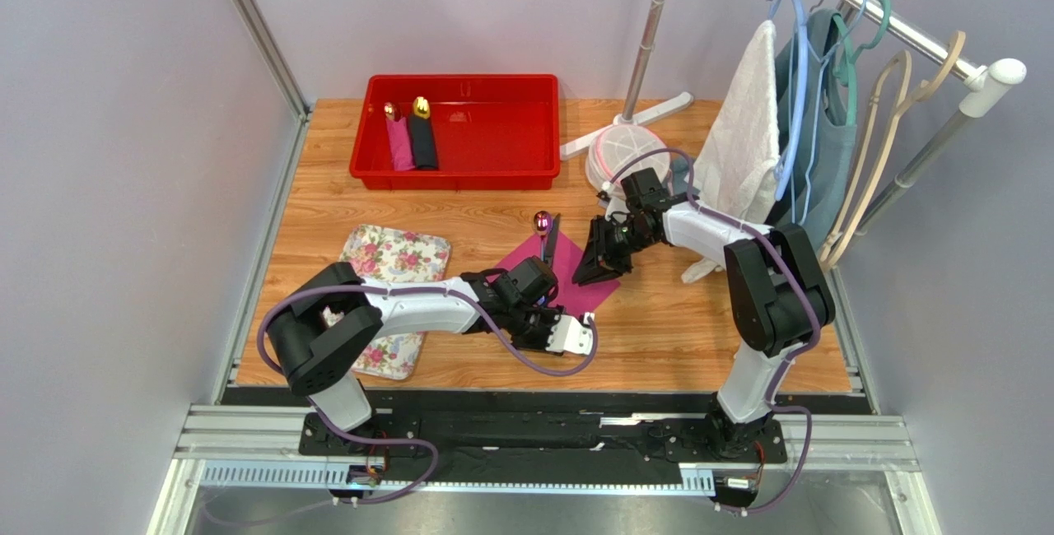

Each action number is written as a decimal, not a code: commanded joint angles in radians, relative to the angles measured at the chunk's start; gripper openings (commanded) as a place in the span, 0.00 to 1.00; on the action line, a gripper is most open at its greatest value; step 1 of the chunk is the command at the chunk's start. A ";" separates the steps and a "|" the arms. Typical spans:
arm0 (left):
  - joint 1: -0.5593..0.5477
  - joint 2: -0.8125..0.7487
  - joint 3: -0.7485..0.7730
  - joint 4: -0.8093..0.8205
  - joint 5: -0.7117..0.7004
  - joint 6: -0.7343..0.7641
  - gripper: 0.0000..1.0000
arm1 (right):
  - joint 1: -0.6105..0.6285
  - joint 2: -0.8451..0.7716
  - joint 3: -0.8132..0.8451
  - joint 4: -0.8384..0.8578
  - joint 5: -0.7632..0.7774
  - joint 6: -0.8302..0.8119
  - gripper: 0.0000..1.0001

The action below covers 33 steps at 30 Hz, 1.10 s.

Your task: Place the utensils on the paper napkin and roll it up

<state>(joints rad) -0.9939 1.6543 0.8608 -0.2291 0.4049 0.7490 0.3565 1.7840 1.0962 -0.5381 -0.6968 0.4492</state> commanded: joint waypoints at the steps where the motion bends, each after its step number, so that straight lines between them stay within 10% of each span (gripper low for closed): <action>1: -0.003 0.039 -0.003 0.053 -0.006 0.043 0.27 | -0.005 0.018 0.022 0.009 -0.018 0.005 0.21; 9: -0.002 -0.017 0.009 0.034 0.020 -0.011 0.00 | -0.010 0.012 0.021 0.009 -0.018 0.003 0.21; 33: 0.218 0.071 0.280 -0.121 0.134 -0.062 0.00 | -0.040 -0.035 0.027 0.012 -0.030 -0.003 0.32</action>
<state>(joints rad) -0.8036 1.6909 1.0962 -0.3378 0.5072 0.6586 0.3248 1.7885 1.0969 -0.5385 -0.7021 0.4484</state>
